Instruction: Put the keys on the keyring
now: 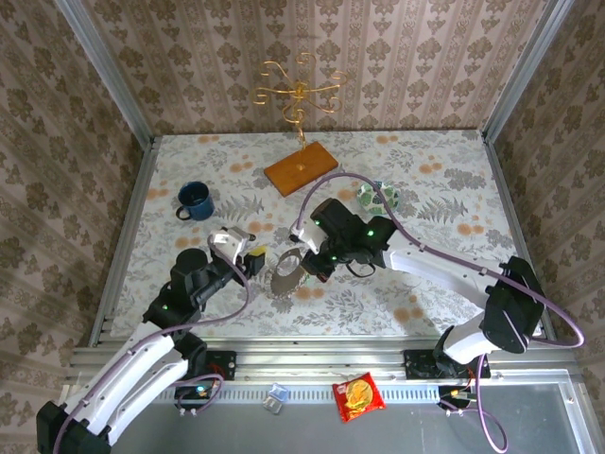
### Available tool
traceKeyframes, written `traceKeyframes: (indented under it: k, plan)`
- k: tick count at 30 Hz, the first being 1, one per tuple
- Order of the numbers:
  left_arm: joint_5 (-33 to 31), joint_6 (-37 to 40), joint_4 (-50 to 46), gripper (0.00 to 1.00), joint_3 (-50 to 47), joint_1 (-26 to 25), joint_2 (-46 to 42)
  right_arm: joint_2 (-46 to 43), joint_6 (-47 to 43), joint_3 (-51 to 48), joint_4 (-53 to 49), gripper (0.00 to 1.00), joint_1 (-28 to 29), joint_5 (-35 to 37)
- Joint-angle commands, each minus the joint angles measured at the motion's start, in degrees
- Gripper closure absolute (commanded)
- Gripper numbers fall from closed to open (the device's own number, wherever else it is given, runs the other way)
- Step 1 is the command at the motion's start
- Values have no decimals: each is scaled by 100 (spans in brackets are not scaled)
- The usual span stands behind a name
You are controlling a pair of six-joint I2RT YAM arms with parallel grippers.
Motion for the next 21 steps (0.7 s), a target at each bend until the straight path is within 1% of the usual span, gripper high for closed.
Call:
traceKeyframes:
  k: [1, 4, 8, 12, 14, 15, 17, 21]
  plan:
    - [1024, 524, -59, 52, 220, -61, -54, -266, -550, -208, 668, 100, -35, -682]
    - [1277, 676, -68, 57, 222, -125, -50, -368, -731, -336, 925, 100, -41, -861]
    - [1884, 822, 26, 62, 189, -144, 59, -475, -875, -506, 1278, 100, -39, -1034]
    - [2440, 904, 185, 69, 131, -170, 228, -750, -981, -748, 1702, 100, -40, -1208]
    - [2549, 933, 185, 75, 102, -192, 312, -844, -1054, -891, 1920, 100, -41, -1310]
    - [2737, 939, 197, 77, 93, -197, 342, -885, -1091, -942, 1994, 100, -41, -1344]
    - [2838, 974, 209, 78, 58, -222, 372, -953, -1177, -1024, 2122, 100, -36, -1460]
    - [2974, 971, 407, 78, -47, -297, 411, -984, -1351, -1059, 2128, 100, -41, -1611]
